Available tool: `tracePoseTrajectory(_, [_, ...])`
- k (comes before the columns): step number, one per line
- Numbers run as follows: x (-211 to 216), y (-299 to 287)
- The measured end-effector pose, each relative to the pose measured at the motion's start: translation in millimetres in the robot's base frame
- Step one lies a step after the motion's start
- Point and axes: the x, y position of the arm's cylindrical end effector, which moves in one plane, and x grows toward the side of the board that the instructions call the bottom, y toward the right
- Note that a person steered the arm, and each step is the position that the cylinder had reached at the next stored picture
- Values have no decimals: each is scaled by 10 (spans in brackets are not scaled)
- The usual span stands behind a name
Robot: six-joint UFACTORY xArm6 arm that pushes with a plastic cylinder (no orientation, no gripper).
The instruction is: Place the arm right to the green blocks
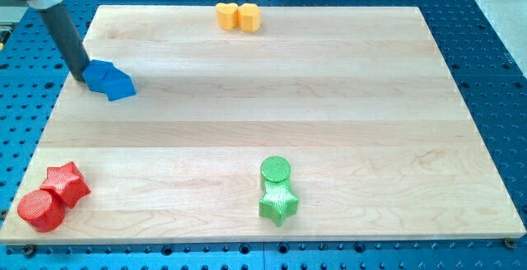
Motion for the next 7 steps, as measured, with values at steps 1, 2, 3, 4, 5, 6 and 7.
tracePoseTrajectory(1, [-638, 6])
tracePoseTrajectory(2, [-899, 27])
tracePoseTrajectory(3, [-453, 67])
tracePoseTrajectory(4, [-222, 67])
tracePoseTrajectory(5, [-61, 63])
tracePoseTrajectory(6, [-7, 128])
tracePoseTrajectory(7, [-140, 307])
